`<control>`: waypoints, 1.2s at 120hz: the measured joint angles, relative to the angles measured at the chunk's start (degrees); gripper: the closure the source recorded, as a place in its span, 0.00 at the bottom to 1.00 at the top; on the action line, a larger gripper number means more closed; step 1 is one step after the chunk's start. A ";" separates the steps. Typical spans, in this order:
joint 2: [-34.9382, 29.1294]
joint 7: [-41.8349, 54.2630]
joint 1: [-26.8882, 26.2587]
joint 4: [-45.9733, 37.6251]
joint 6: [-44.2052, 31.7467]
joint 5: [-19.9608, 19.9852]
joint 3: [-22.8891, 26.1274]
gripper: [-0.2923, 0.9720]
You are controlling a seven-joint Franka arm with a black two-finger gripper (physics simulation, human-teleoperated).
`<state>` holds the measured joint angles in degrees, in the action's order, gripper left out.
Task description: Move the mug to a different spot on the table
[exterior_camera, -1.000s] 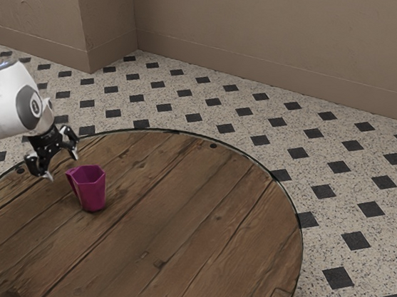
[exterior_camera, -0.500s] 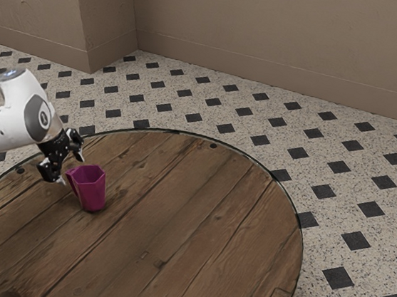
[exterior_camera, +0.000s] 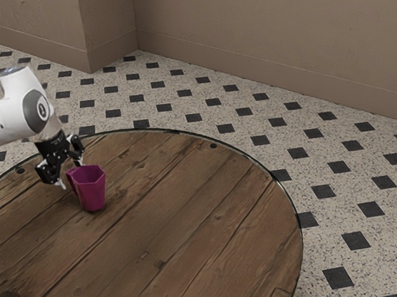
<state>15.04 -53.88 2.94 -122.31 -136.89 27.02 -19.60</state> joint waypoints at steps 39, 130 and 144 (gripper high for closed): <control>2.74 3.07 0.21 2.41 0.98 2.67 0.09 0.41; -1.46 5.68 0.19 1.78 7.85 7.45 0.32 0.75; -1.94 5.63 0.19 1.69 11.09 10.24 0.35 0.79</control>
<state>13.10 -48.25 3.13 -120.61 -125.80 37.26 -19.24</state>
